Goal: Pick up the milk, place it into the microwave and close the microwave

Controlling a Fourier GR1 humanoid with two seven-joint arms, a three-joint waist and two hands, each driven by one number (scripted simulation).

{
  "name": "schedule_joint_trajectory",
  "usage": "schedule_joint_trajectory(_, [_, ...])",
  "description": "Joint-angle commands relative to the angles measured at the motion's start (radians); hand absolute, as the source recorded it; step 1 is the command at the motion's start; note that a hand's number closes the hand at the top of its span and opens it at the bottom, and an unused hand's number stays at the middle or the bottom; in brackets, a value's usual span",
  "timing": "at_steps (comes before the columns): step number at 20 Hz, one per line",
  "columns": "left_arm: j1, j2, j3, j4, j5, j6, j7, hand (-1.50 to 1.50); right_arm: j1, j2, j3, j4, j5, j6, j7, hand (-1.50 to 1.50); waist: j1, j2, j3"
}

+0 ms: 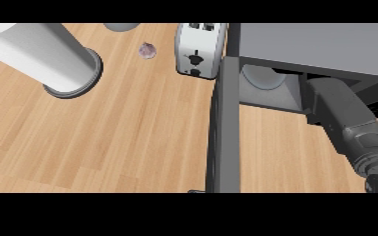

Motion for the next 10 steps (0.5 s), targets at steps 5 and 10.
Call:
schedule_joint_trajectory(5, [-0.026,0.021,0.007,0.027,-0.042,-0.008,0.001,-1.50,-0.036,-0.062,0.031,0.000,0.027,0.012,-0.002,1.50,0.020,0.036,0.013])
schedule_joint_trajectory(10, [-0.047,0.035,0.001,0.027,-0.049,-0.004,0.004,-1.50,-0.060,-0.084,0.037,0.002,0.029,0.024,0.015,1.50,0.026,0.042,0.015])
